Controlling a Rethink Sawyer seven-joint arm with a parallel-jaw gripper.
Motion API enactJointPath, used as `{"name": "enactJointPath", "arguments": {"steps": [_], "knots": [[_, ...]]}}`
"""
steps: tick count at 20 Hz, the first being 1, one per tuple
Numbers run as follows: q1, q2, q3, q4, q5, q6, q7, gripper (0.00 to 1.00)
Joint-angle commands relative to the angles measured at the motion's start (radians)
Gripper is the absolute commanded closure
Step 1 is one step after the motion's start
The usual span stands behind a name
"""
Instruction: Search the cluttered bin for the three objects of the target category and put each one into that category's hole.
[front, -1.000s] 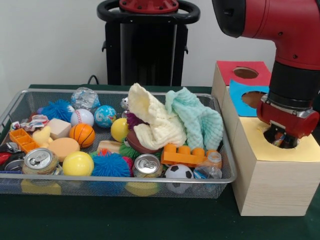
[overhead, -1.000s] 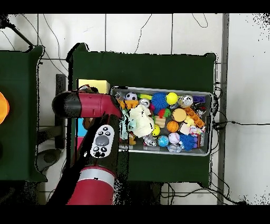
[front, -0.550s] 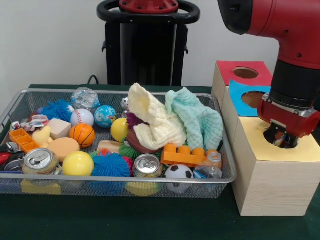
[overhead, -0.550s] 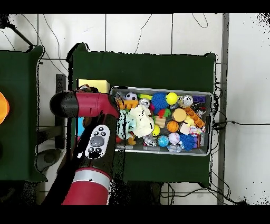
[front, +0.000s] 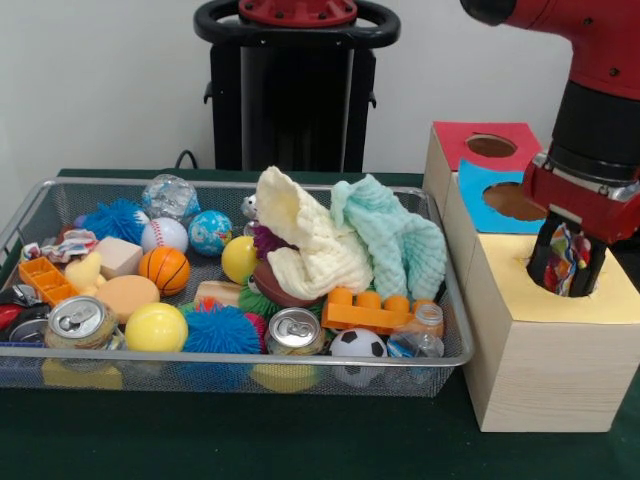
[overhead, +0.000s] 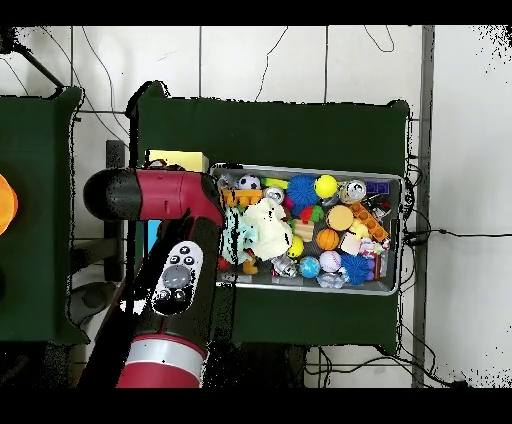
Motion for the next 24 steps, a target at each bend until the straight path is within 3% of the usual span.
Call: {"name": "enactJointPath", "arguments": {"steps": [1,15,24], "knots": [[-0.028,-0.075,0.03,-0.014,0.051,0.141,0.151,0.0],[-0.037,-0.112,0.047,-0.001,0.066,0.132,0.149,0.0],[-0.049,-0.138,0.037,-0.018,0.061,0.183,0.134,0.0]]}}
